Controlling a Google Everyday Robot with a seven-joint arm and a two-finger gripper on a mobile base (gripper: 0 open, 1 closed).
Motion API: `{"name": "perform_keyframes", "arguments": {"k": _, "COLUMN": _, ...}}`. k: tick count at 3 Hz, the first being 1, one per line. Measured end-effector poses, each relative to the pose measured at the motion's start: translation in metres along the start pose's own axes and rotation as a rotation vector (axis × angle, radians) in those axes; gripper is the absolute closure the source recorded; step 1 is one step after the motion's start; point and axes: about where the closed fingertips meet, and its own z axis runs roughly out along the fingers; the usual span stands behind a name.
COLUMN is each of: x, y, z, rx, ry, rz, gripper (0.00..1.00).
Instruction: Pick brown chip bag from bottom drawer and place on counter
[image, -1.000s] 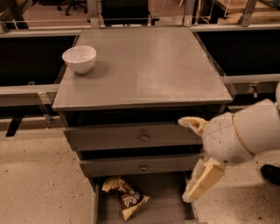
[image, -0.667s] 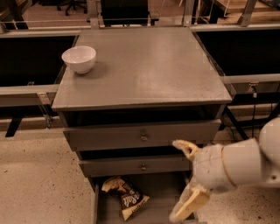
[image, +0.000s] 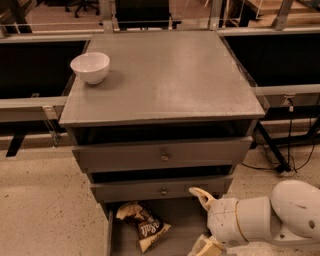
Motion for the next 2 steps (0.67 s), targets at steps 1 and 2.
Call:
{"name": "perform_keyframes", "arguments": {"k": 1, "x": 0.012, "y": -0.002, "z": 0.019, "rx": 0.030, "ry": -0.031, "rz": -0.001, "gripper": 0.00}}
{"name": "perform_keyframes", "arguments": {"k": 2, "x": 0.040, "y": 0.024, "z": 0.078, "rx": 0.040, "ry": -0.104, "rz": -0.046, "gripper": 0.00}}
